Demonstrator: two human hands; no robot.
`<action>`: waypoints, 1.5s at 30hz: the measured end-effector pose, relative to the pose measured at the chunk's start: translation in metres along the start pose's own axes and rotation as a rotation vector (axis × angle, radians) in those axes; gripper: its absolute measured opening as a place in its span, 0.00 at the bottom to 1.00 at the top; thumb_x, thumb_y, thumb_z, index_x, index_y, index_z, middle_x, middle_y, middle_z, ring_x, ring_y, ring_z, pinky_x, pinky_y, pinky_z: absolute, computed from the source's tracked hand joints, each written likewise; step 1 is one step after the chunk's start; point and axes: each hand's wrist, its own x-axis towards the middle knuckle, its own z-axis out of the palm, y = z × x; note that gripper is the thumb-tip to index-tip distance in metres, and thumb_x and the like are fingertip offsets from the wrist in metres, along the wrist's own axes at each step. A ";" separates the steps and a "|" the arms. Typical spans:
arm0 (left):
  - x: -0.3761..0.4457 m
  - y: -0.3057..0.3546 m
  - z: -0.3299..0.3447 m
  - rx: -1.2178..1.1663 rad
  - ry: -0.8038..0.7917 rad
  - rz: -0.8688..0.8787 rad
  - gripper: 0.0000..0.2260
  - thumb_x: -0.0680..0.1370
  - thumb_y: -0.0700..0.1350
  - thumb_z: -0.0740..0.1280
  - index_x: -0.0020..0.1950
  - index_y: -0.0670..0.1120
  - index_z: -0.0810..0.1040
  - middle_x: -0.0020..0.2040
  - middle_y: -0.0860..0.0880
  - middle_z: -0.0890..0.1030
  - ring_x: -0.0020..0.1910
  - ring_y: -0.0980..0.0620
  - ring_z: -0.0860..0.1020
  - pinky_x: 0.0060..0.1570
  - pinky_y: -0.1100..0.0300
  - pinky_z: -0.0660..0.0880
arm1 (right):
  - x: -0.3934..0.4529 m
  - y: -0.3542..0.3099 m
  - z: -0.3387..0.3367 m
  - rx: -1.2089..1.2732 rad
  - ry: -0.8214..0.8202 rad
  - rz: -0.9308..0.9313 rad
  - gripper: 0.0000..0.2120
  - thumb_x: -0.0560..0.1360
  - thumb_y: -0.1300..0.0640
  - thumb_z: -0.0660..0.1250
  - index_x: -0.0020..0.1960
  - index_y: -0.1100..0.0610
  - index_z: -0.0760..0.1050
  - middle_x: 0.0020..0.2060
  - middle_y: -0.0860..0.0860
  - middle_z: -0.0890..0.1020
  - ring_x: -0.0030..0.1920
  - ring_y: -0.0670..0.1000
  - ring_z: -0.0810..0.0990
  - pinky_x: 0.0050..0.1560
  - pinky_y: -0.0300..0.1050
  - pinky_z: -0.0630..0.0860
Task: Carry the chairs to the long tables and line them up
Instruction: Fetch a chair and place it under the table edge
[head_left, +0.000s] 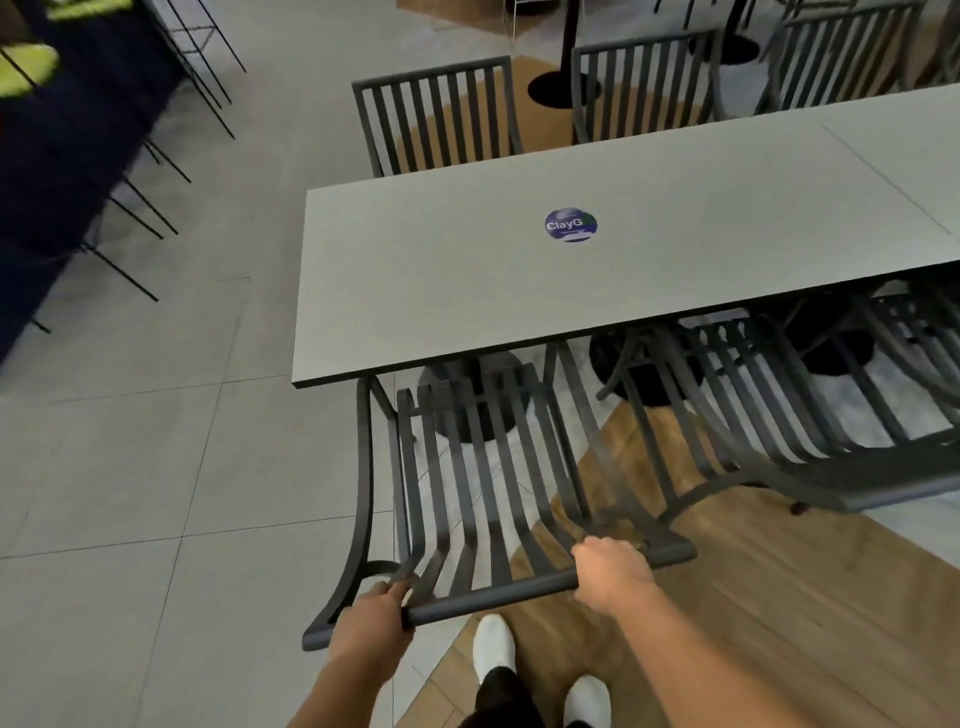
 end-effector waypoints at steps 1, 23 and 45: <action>0.001 -0.004 0.001 0.029 0.003 -0.022 0.23 0.83 0.49 0.62 0.79 0.57 0.65 0.68 0.53 0.75 0.62 0.49 0.78 0.63 0.53 0.76 | 0.000 -0.002 0.001 -0.023 0.012 0.021 0.15 0.81 0.51 0.66 0.65 0.54 0.77 0.62 0.52 0.80 0.63 0.56 0.78 0.62 0.51 0.74; -0.013 0.003 0.009 0.128 0.027 0.111 0.25 0.85 0.43 0.59 0.78 0.65 0.64 0.66 0.55 0.79 0.61 0.52 0.78 0.62 0.56 0.74 | -0.016 0.018 0.036 0.050 0.134 -0.045 0.12 0.80 0.56 0.65 0.62 0.50 0.78 0.56 0.49 0.83 0.56 0.52 0.82 0.55 0.48 0.78; 0.092 0.000 -0.065 0.186 -0.001 0.071 0.26 0.84 0.41 0.62 0.77 0.66 0.65 0.59 0.52 0.82 0.54 0.49 0.81 0.63 0.51 0.72 | 0.074 0.008 -0.058 -0.043 0.138 0.023 0.11 0.80 0.56 0.65 0.61 0.51 0.79 0.53 0.50 0.83 0.54 0.54 0.83 0.54 0.50 0.78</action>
